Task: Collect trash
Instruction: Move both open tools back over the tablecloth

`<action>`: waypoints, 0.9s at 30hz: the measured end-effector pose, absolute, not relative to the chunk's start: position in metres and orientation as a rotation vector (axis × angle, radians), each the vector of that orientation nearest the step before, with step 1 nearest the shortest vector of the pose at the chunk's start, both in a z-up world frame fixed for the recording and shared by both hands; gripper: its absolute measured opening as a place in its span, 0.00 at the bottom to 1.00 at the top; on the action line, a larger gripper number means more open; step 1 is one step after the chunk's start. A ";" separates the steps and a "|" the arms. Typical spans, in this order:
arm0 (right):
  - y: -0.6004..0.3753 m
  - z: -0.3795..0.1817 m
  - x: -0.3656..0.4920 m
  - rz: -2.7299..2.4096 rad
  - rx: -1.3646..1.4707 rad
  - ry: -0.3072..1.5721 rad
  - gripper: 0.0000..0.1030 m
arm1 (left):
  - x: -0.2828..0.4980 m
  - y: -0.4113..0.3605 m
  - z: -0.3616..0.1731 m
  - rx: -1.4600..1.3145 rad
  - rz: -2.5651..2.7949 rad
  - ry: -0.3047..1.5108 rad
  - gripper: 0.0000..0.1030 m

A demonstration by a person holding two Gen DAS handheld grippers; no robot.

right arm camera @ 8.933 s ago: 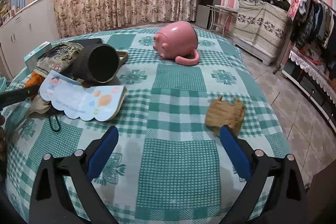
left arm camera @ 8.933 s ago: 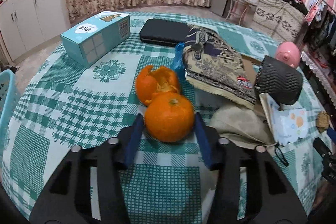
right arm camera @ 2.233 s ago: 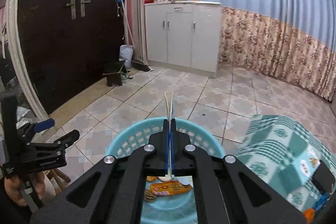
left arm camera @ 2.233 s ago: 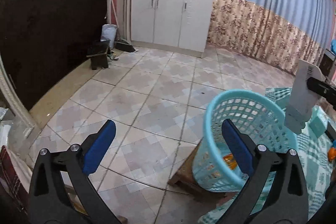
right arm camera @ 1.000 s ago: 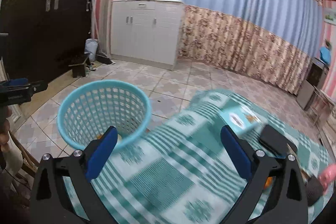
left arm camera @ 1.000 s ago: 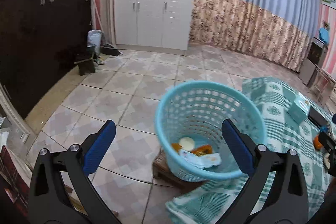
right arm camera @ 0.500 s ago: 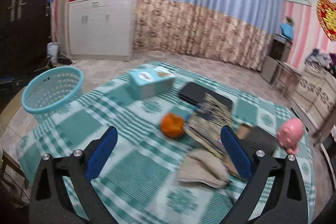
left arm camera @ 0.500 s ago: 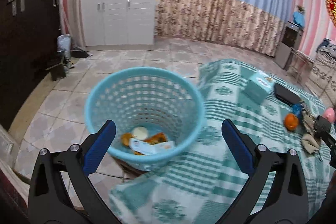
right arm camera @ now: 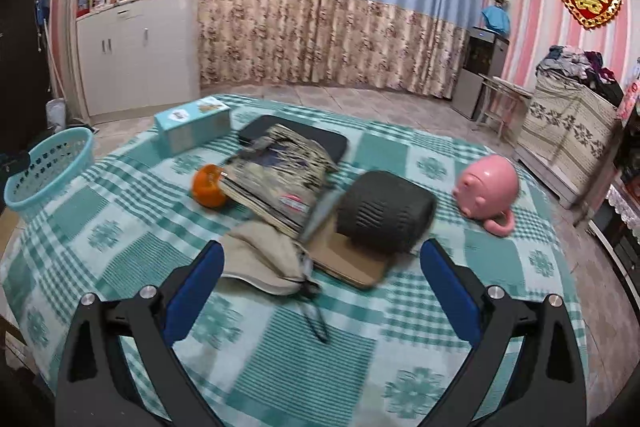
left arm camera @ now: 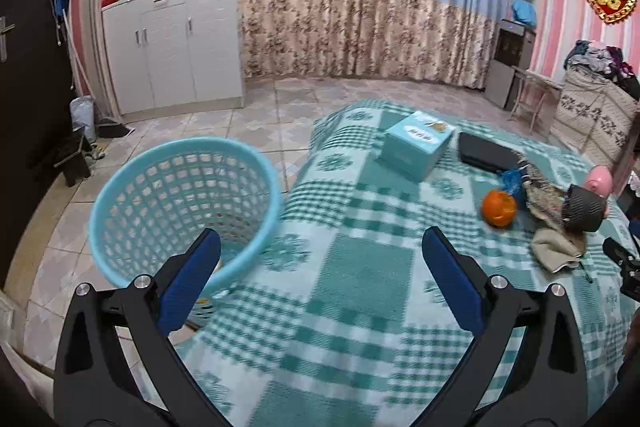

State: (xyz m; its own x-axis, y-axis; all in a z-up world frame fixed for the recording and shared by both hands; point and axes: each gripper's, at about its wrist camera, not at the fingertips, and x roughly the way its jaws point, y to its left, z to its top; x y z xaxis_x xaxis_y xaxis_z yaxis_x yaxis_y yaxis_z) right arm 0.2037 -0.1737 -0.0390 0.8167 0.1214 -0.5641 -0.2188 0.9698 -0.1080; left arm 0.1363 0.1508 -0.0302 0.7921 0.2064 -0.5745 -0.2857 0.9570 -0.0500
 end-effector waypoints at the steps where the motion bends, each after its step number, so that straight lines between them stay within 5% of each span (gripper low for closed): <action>1: -0.179 -0.039 0.203 0.174 -0.172 0.587 0.94 | 0.137 0.146 -0.030 -0.131 0.261 0.599 0.95; 27: -0.230 -0.053 0.206 0.099 -0.132 0.615 0.94 | 0.162 0.080 -0.041 -0.048 0.150 0.637 0.95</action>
